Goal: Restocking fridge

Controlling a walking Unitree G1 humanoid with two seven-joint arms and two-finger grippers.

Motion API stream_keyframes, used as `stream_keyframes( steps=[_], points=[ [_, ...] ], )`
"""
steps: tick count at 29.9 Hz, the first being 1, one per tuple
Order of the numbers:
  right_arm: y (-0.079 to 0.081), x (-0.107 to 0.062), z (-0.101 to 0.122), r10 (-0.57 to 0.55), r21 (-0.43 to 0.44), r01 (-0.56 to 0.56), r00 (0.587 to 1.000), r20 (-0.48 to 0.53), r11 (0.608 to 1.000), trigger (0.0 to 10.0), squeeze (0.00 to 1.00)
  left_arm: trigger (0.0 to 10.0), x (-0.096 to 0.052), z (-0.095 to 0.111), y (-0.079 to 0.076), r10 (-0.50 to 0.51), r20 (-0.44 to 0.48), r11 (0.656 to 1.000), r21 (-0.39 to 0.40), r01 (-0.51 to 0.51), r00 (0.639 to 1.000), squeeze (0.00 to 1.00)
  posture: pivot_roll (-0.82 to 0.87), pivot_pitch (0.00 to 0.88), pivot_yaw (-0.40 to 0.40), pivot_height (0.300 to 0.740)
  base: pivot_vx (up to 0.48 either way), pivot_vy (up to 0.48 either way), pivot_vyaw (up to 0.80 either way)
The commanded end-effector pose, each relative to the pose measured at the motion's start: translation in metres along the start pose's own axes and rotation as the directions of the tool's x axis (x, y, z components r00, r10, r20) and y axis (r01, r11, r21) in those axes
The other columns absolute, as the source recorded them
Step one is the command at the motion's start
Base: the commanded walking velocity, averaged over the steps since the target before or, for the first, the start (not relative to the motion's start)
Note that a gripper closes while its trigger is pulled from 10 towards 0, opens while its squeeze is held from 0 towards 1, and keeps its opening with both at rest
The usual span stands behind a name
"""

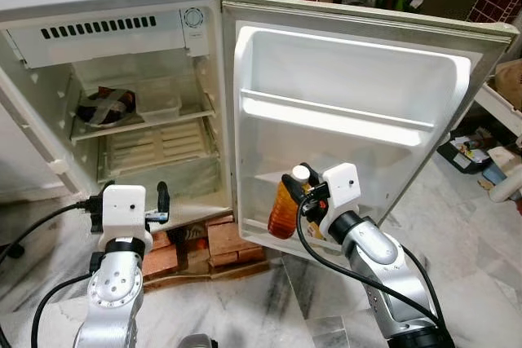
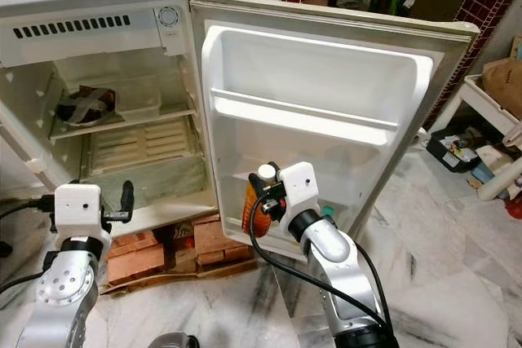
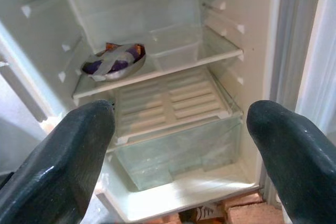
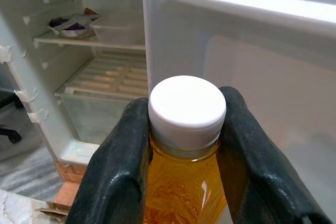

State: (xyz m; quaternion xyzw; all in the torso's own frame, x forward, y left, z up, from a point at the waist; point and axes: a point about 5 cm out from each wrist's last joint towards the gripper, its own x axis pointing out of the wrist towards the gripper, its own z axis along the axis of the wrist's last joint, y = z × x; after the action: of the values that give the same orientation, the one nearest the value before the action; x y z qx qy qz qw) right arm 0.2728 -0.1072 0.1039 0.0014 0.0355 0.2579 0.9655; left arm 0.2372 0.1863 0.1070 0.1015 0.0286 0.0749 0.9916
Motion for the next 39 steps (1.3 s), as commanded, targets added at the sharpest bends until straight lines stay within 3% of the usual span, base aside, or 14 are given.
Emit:
stream_keyframes(
  steps=[1,9,39],
  points=[
    [-0.0005,0.0006,0.0100,0.008,-0.004,-0.008,0.999,0.051,1.000,10.0,0.00,10.0,0.0002,-0.0005,0.0003,0.003,-0.008,1.000,0.007,-0.003,1.000,0.00,0.08,0.078,-0.030,0.691,0.000,0.000,0.00],
    [0.0023,0.0022,0.0101,0.024,0.004,-0.024,0.998,0.061,1.000,10.0,0.00,10.0,0.0038,0.0014,0.0025,0.007,0.000,1.000,0.009,-0.007,1.000,0.00,0.08,0.077,-0.031,0.647,0.000,0.000,0.00],
    [0.0016,0.0052,0.0096,0.011,-0.017,-0.010,0.997,0.079,1.000,10.0,0.00,10.0,0.0007,-0.0045,0.0026,0.005,-0.026,1.000,0.011,-0.004,1.000,0.00,0.08,0.064,-0.033,0.647,0.035,0.000,0.00]
  ],
)
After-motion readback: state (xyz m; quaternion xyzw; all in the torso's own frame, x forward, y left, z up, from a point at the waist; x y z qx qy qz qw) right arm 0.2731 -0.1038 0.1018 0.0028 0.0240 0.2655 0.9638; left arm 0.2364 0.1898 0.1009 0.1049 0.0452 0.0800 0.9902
